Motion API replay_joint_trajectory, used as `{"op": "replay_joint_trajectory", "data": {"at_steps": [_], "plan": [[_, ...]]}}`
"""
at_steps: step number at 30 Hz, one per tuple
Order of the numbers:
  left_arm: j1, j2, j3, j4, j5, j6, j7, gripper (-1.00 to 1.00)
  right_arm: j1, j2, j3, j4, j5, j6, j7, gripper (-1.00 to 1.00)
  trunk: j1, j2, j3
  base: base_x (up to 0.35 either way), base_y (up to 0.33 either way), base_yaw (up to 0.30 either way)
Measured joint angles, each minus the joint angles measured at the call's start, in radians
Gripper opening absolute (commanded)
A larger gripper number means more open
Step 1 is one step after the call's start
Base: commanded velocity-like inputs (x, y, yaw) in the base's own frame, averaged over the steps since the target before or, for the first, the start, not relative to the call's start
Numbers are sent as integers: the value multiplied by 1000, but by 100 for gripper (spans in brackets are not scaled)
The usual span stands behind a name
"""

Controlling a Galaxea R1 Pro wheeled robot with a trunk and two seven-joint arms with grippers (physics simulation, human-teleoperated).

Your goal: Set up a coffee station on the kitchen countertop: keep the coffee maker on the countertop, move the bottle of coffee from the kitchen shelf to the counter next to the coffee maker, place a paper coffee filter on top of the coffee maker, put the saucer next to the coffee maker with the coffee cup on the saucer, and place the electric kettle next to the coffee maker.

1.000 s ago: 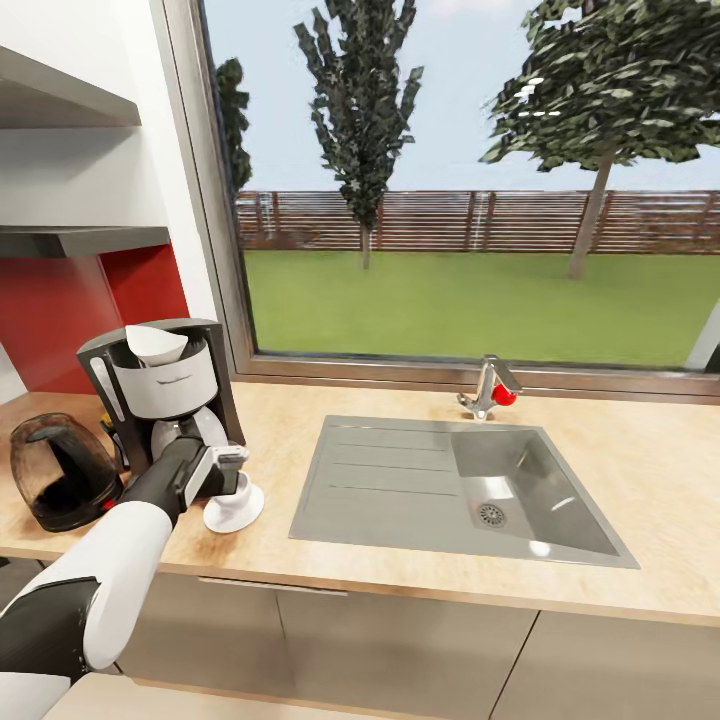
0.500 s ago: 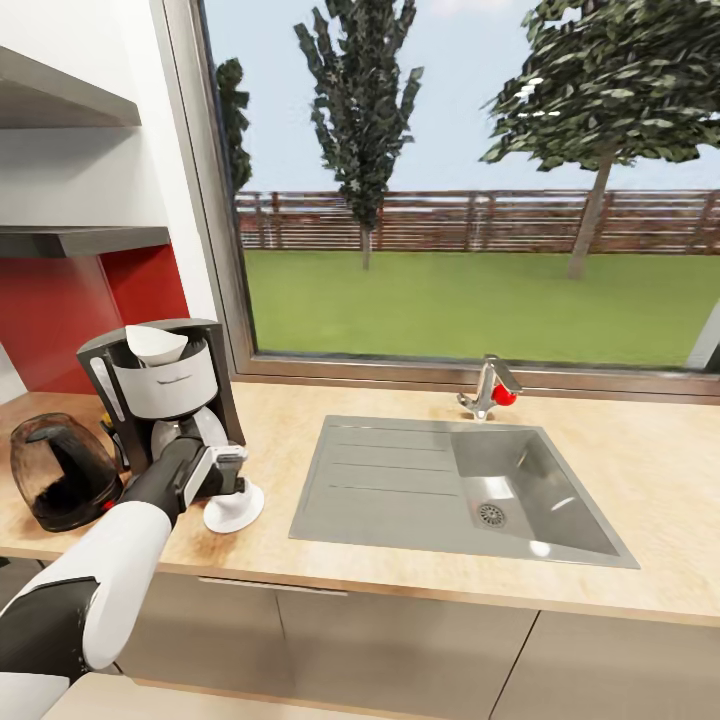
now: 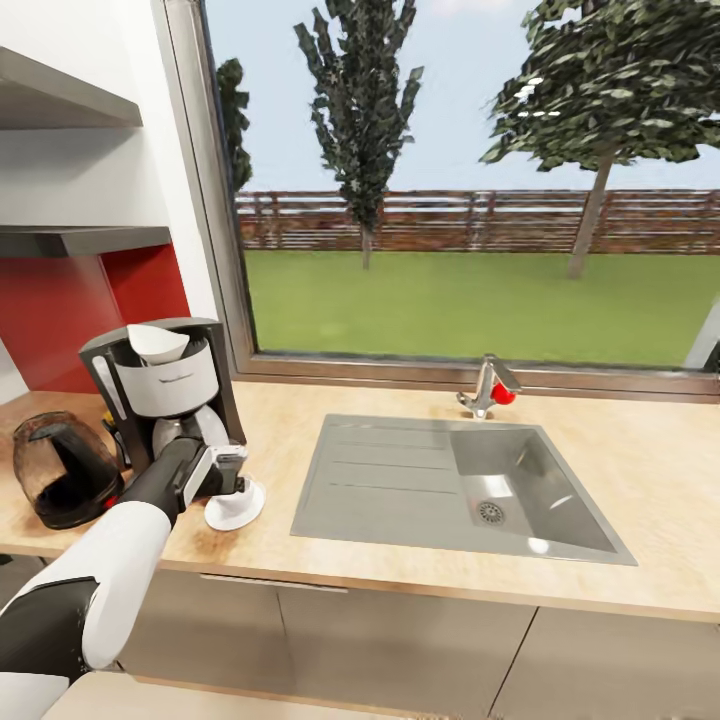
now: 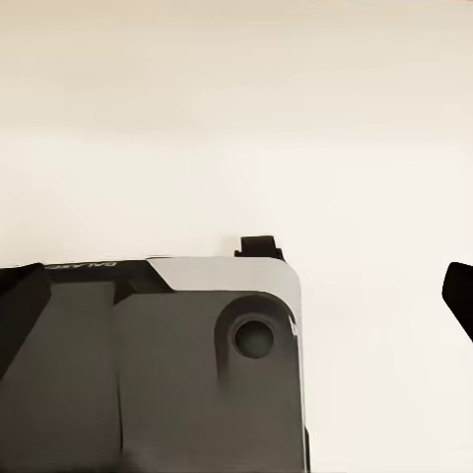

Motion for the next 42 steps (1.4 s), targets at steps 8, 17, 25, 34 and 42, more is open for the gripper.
{"op": "replay_joint_trajectory", "data": {"at_steps": [8, 17, 25, 34, 42], "plan": [[0, -2, 1, -3, 1, -1, 0, 100, 0, -1, 0, 0, 0, 0, 0, 100, 0, 0, 0, -291, 0, 0], [-1, -3, 4, -3, 1, -7, 0, 100, 0, -1, 0, 0, 0, 0, 0, 100, 0, 0, 0, -45, 0, 0], [-1, -3, 5, -3, 1, -28, 0, 100, 0, -1, 0, 0, 0, 0, 0, 100, 0, 0, 0, -92, 0, 0], [-1, -3, 5, -3, 1, -29, 0, 100, 0, -1, 0, 0, 0, -4, 0, 100, 0, 0, 0, -319, 0, 0], [-1, -3, 3, -3, 2, -31, -1, 100, 0, -2, 0, 0, 1, -28, 0, 100, 0, 0, 0, -304, 0, 0]]}}
